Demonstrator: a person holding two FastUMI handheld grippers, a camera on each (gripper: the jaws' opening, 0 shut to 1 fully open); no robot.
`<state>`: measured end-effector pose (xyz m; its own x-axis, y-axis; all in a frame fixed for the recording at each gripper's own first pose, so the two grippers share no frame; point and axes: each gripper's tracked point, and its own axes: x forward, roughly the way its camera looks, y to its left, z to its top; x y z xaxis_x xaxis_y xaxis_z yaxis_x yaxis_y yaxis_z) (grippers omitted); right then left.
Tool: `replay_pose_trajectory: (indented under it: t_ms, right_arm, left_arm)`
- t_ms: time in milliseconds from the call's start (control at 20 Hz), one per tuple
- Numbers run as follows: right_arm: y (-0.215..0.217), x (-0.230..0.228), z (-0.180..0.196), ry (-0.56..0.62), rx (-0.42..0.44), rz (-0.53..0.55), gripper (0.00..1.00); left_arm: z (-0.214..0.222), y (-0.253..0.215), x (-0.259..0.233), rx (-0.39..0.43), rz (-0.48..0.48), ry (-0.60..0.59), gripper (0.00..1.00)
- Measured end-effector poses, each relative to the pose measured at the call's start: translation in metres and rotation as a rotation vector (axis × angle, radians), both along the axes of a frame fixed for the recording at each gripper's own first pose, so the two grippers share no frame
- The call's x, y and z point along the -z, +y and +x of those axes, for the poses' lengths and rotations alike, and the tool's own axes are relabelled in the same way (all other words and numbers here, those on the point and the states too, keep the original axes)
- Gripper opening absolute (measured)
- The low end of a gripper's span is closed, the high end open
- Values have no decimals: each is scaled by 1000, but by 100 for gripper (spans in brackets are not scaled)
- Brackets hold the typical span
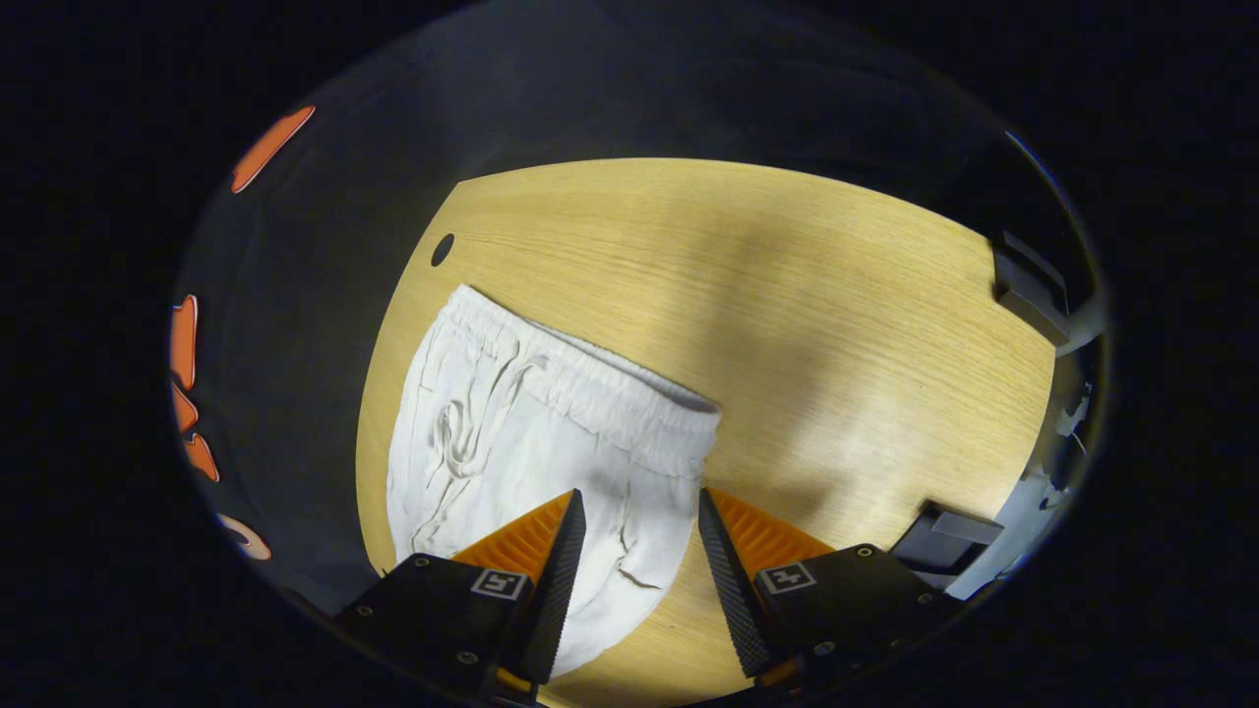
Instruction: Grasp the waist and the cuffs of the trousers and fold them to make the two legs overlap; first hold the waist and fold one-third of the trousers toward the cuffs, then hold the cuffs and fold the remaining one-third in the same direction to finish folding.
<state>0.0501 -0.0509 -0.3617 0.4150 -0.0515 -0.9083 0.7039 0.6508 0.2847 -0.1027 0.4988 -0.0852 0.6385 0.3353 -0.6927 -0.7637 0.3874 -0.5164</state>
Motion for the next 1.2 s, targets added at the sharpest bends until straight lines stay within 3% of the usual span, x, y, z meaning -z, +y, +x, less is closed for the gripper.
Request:
replay_pose_trajectory:
  t_ms: [50,250,300,350,400,500,800,1200]
  right_arm:
    - [0,6,-2,24,-9,-13,70]
    - [-5,12,1,44,10,-30,67]
    - [-8,13,0,45,25,-25,57]
    - [-11,16,-2,44,52,-16,53]
    - [-13,17,-1,34,99,7,14]
    - [-10,17,-1,22,112,39,0]
    - [13,-30,36,-118,25,83,0]
    - [39,-63,108,-188,-83,72,0]
  left_arm:
    - [-1,-1,0,0,-3,-2,4]
    - [-7,1,1,-9,-13,-11,4]
    - [-9,2,2,-10,-14,-10,4]
    - [-11,2,3,-13,-15,-10,4]
    - [-12,3,3,-17,-17,-11,4]
    - [-13,3,3,-16,-21,-20,4]
    - [2,4,-8,17,13,-22,4]
    - [47,24,-48,63,90,-48,4]
